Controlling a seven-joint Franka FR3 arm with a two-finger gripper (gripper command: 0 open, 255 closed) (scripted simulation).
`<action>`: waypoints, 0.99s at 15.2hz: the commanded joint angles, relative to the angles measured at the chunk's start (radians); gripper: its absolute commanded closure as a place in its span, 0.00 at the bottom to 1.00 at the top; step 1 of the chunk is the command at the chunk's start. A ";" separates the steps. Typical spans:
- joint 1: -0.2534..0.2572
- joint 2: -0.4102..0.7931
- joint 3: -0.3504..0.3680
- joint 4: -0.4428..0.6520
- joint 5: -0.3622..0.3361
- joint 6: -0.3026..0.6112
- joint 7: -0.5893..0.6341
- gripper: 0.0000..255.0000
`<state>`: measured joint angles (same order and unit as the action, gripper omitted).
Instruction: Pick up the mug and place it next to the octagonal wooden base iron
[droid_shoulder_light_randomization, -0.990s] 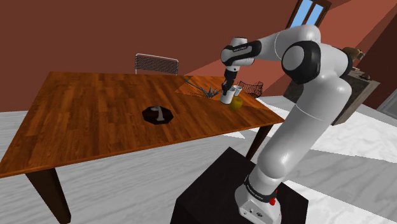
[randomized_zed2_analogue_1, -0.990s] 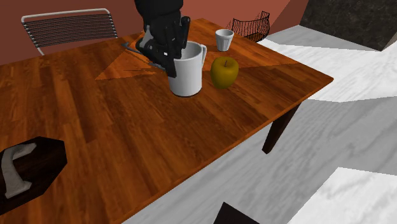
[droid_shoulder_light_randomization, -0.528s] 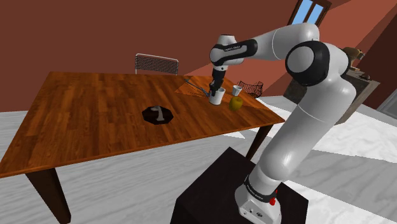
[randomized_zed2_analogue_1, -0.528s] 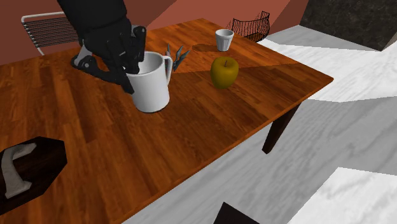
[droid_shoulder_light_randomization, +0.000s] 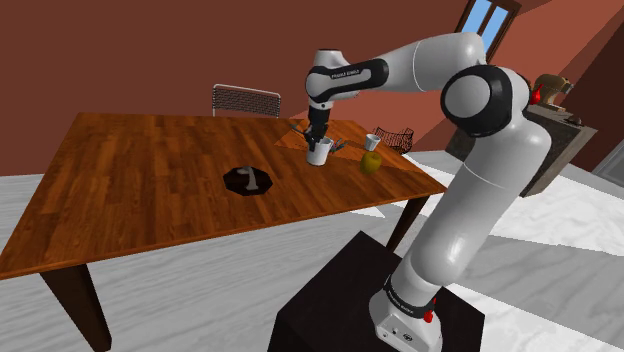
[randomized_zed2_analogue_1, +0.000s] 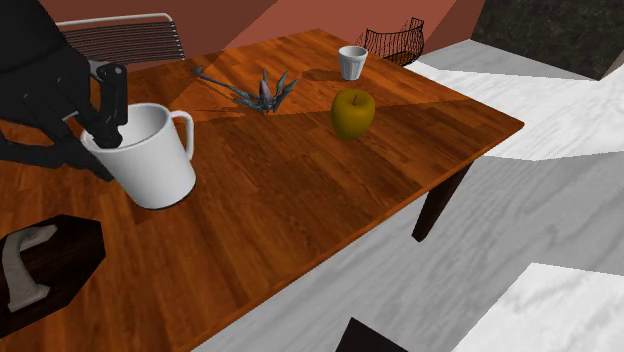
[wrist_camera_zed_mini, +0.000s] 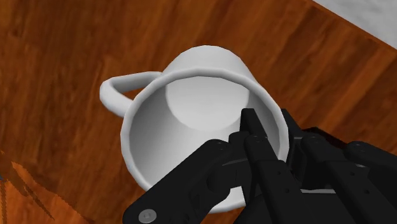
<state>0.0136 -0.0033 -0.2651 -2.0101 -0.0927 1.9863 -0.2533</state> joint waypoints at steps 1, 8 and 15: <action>0.025 0.011 0.025 0.016 0.004 -0.009 0.048 1.00; 0.101 0.098 0.098 0.128 0.025 -0.046 0.188 1.00; 0.175 0.226 0.157 0.303 0.041 -0.103 0.315 1.00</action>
<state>0.1777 0.1973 -0.1162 -1.7416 -0.0546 1.8936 0.0415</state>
